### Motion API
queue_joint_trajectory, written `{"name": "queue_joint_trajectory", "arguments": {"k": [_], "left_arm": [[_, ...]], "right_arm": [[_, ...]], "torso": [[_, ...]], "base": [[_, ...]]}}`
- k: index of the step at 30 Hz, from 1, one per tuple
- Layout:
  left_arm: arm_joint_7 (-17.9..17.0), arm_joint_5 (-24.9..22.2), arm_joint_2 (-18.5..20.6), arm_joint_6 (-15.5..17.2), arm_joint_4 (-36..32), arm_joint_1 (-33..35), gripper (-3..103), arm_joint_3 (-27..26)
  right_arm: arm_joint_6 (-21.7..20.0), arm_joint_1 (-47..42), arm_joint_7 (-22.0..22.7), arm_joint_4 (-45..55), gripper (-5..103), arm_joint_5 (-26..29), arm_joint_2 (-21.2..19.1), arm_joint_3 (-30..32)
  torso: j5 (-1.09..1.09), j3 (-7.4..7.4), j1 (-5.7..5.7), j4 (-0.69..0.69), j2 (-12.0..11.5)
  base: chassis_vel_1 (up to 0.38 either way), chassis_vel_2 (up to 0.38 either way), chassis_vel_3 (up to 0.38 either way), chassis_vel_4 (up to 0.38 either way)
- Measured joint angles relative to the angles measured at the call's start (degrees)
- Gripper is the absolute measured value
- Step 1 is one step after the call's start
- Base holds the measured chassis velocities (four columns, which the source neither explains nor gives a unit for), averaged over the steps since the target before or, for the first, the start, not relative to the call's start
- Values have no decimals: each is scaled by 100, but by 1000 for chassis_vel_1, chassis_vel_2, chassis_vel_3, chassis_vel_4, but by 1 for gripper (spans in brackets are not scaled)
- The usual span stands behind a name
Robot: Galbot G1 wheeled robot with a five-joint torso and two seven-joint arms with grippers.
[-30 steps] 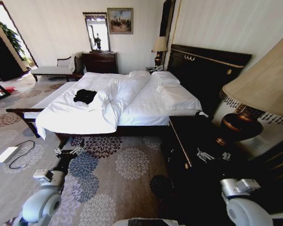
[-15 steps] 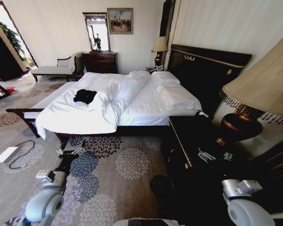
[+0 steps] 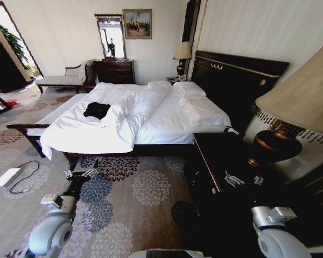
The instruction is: Fold the clothes on the bed.
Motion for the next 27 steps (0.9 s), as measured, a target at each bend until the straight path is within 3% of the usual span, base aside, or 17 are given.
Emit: {"name": "queue_joint_trajectory", "arguments": {"k": [16,27], "left_arm": [[-54,59,38,62,-90,-59,100,98],[-135,110,149,63,-143,-95,100,176]], "right_arm": [[65,-16,16,53,100,-92,43,-48],[173,-92,-112,105,100,-43,49,-54]], "torso": [[0,0,0,-1,0],[0,1,2,0,-1]], "base": [[-104,83,99,-104],[-178,191,183,-182]]}}
